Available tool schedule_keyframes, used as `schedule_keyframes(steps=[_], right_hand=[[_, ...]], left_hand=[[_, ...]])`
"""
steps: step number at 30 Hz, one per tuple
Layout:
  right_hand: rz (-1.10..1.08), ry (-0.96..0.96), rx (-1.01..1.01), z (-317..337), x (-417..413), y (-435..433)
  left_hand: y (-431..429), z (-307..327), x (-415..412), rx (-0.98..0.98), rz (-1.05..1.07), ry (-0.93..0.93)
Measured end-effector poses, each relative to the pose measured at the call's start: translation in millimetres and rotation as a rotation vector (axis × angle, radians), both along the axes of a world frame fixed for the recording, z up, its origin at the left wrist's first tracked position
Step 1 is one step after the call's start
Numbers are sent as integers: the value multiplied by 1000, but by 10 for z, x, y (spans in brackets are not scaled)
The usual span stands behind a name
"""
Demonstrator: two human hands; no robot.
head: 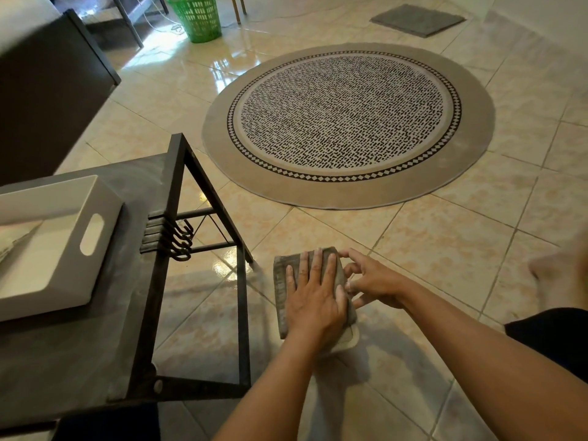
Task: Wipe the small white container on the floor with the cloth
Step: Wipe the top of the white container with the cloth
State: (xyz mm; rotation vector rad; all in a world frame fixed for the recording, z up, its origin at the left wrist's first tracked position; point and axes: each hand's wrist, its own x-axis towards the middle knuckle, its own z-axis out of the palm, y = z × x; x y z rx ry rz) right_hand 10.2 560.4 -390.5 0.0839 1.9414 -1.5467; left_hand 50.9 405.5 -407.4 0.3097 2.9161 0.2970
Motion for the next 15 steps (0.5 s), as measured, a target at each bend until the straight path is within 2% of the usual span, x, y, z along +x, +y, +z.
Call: schedule_keyframes(steps=[5, 10, 13, 15], right_hand=[[-27, 27, 15, -16, 10, -55], [-44, 33, 21, -17, 22, -72], [-46, 18, 19, 2, 28, -65], [-45, 14, 29, 16, 34, -65]], left_hand=[[-147, 17, -27, 6, 53, 17], [-162, -10, 340, 4, 97, 16], [-65, -19, 477, 71, 41, 24], [-126, 3, 446, 166, 106, 48]])
